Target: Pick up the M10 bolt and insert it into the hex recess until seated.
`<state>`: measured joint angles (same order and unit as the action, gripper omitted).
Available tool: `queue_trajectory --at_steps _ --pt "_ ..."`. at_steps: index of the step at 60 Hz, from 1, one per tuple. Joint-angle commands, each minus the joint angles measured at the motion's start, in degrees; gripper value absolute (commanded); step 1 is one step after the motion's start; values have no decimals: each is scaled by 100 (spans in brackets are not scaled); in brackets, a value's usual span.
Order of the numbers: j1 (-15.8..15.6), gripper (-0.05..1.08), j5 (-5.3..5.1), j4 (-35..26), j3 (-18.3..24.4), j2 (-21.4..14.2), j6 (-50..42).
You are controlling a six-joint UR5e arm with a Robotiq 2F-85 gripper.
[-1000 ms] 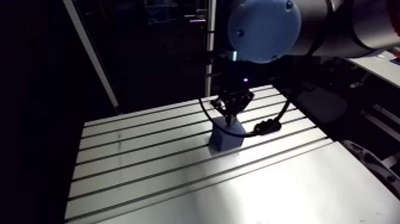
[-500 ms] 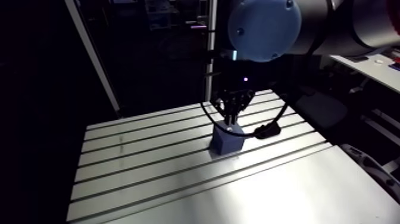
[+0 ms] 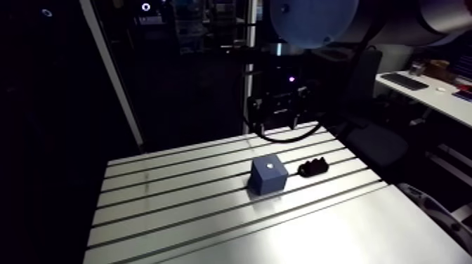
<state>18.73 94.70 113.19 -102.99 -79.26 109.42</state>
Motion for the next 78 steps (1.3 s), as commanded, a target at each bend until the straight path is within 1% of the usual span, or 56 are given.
queue_trajectory --at_steps 1,2,3,4,5,6,7,8,9,11,12,13,20,25,32,39,40,41,42,43,44,46,56,68,78 --pt "-456 0 -42 -957 724 -250 -703" --pt "-569 0 -51 -1110 828 -251 -796" --pt "-569 0 -51 -1110 828 -251 -796" --pt "-676 0 -60 -1305 941 -251 -870" --pt "-676 0 -60 -1305 941 -251 -870" --pt "-759 0 -76 -1506 1063 -259 -926" --pt "-759 0 -76 -1506 1063 -259 -926" --pt "-816 0 -116 -1693 1178 -260 -979" --pt "-816 0 -116 -1693 1178 -260 -979" --pt "-908 0 -226 -1970 1391 -268 -1077" --pt "-908 0 -226 -1970 1391 -268 -1077" --pt "-936 0 -265 -2054 1481 -284 -1106" --pt "-941 0 -289 -2321 1762 -337 -1112" --pt "-958 0 -322 -2781 2037 -348 -1112" --pt "-998 0 -350 -2988 2247 -349 -1119" --pt "-1028 0 -384 -3110 2263 -349 -1120" --pt "-1044 0 -416 -3129 2262 -348 -1120" --pt "-1044 0 -416 -3129 2262 -348 -1120" --pt "-1053 0 -451 -3140 2262 -348 -1120" --pt "-1053 0 -451 -3140 2262 -348 -1120" --pt "-1055 0 -478 -3141 2262 -348 -1128" --pt "-1062 0 -497 -3142 2262 -356 -1136" --pt "-1071 0 -483 -3142 2262 -357 -1156" --pt "-1064 0 -388 -3105 2294 -426 -1148" --pt "-1072 0 -420 -3156 2451 -445 -1122"
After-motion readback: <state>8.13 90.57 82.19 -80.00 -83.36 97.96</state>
